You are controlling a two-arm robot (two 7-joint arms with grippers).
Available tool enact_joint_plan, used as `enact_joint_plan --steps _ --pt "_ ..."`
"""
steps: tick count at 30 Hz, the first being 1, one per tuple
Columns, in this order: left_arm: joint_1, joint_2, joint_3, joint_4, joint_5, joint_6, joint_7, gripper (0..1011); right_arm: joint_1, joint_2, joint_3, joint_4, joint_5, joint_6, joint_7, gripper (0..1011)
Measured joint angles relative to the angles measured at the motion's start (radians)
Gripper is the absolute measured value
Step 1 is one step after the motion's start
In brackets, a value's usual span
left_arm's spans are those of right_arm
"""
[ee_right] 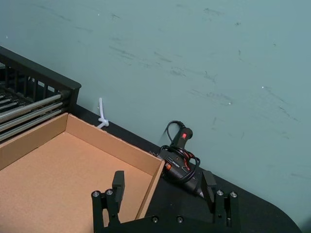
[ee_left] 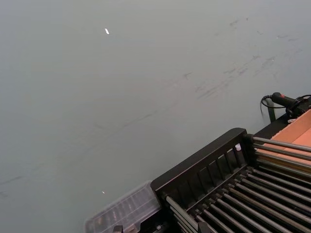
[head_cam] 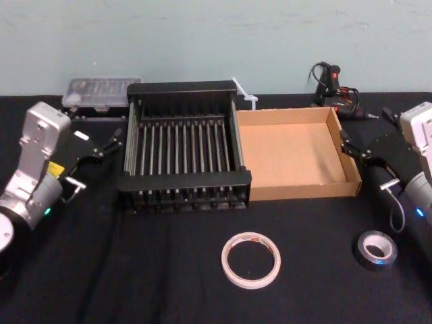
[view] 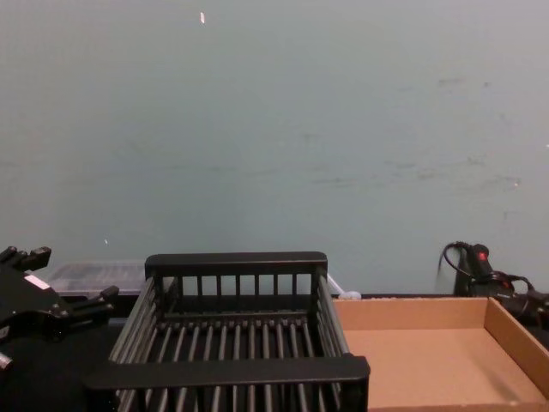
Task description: Pick up the white tape and place it into the black box , Pick up the silver tape and place it into the brown box.
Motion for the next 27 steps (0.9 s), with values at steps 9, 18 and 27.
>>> enact_joint_plan --steps 9,18,27 --pt "0.000 0.000 0.000 0.000 0.000 0.000 0.000 1001 0.000 0.000 0.000 0.000 0.000 0.000 0.000 1002" --pt "0.000 0.000 0.000 0.000 0.000 0.000 0.000 1002 0.000 0.000 0.000 0.000 0.000 0.000 0.000 1002" --pt "0.000 0.000 0.000 0.000 0.000 0.000 0.000 1001 0.000 0.000 0.000 0.000 0.000 0.000 0.000 1002"
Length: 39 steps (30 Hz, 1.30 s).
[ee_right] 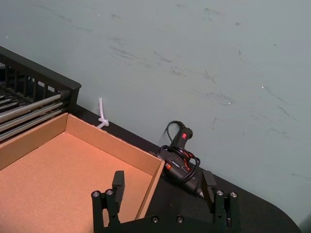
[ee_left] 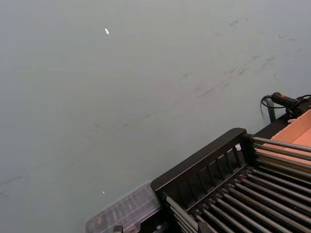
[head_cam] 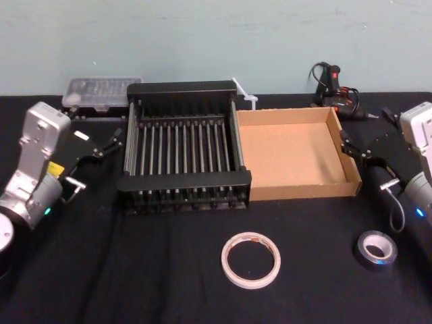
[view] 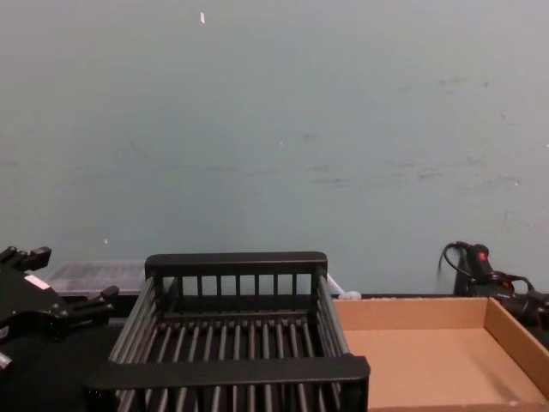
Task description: Pick up the white tape and place it into the black box , Pick up the silver tape and place it into the brown box.
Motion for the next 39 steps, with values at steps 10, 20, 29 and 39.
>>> enact_joint_plan --steps 10,20,29,39 --pt "0.000 0.000 0.000 0.000 0.000 0.000 0.000 1001 -0.009 0.001 0.014 -0.012 0.004 0.000 0.015 1002" --pt "0.000 0.000 0.000 0.000 0.000 0.000 0.000 1001 -0.075 0.052 0.071 -0.122 0.059 0.059 0.074 1002" --pt "0.000 0.000 0.000 0.000 0.000 0.000 0.000 1001 -0.192 0.144 0.174 -0.290 0.160 0.162 0.131 1002" --pt "0.000 0.000 0.000 0.000 0.000 0.000 0.000 1001 -0.338 0.227 0.289 -0.432 0.221 0.235 0.152 1002"
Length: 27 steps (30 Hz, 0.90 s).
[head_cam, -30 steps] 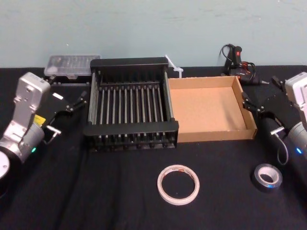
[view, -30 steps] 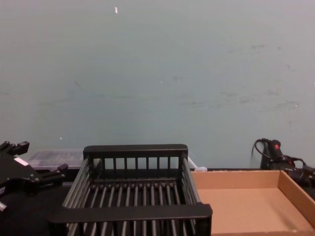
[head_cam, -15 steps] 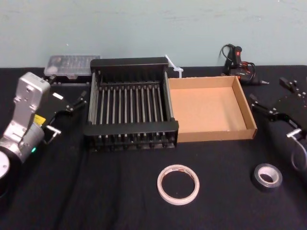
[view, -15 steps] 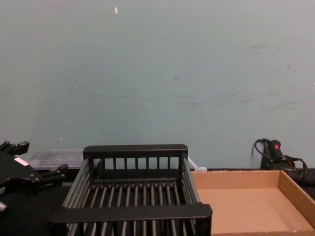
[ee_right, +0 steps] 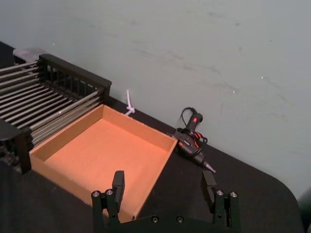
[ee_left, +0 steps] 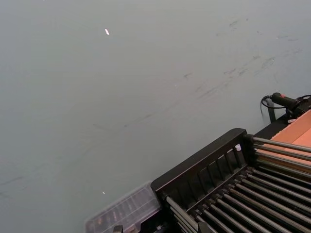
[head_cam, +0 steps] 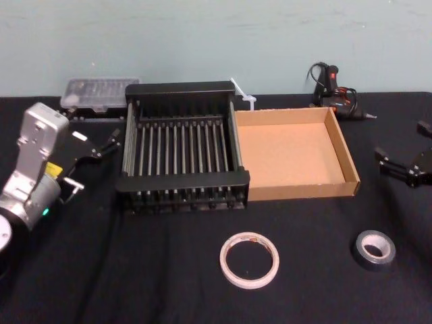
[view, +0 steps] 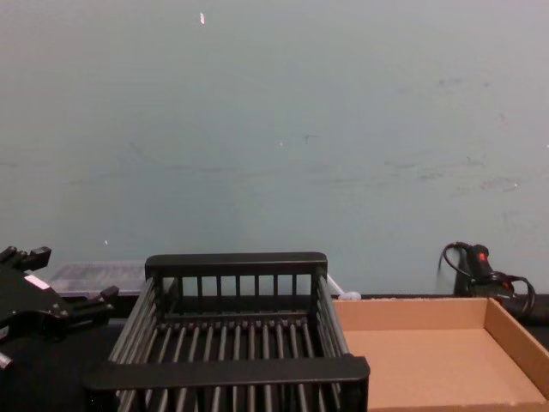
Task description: Pick up the white tape and place it into the black box , Pick up the silver tape and place it into the brown box.
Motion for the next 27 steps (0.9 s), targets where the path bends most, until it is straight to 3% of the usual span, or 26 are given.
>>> enact_joint_plan --steps 14,27 --pt "0.000 0.000 0.000 0.000 0.000 0.000 0.000 1001 -0.167 0.056 0.111 -0.083 0.076 0.096 0.063 1002" --pt "0.000 0.000 0.000 0.000 0.000 0.000 0.000 1001 -0.223 0.055 0.137 -0.091 0.101 0.178 0.107 1002"
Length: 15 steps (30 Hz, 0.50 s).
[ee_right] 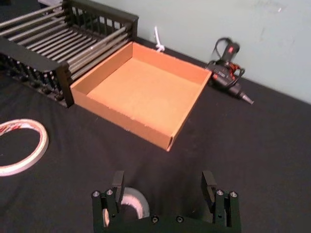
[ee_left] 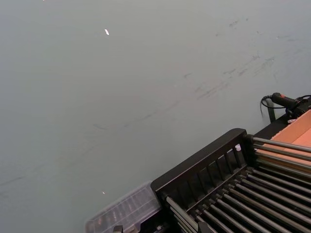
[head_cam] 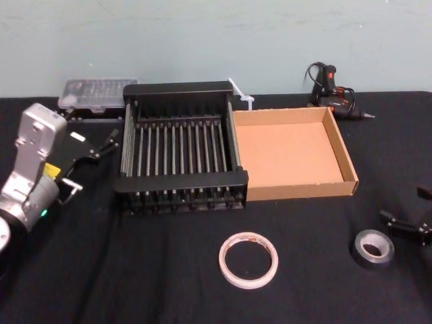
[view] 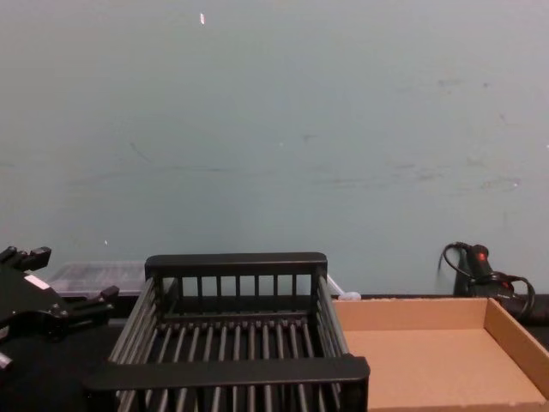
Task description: Pick up the white tape and place it into the black box , Pick up the silver tape and place it into the brown box.
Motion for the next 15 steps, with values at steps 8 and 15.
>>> enact_joint_plan --steps 8,15 --pt "0.000 0.000 0.000 0.000 0.000 0.000 0.000 1001 0.004 -0.012 -0.008 0.016 0.001 0.044 0.022 1002" --pt "0.000 0.000 0.000 0.000 0.000 0.000 0.000 1001 0.026 -0.030 -0.030 0.040 -0.027 0.069 0.025 1002"
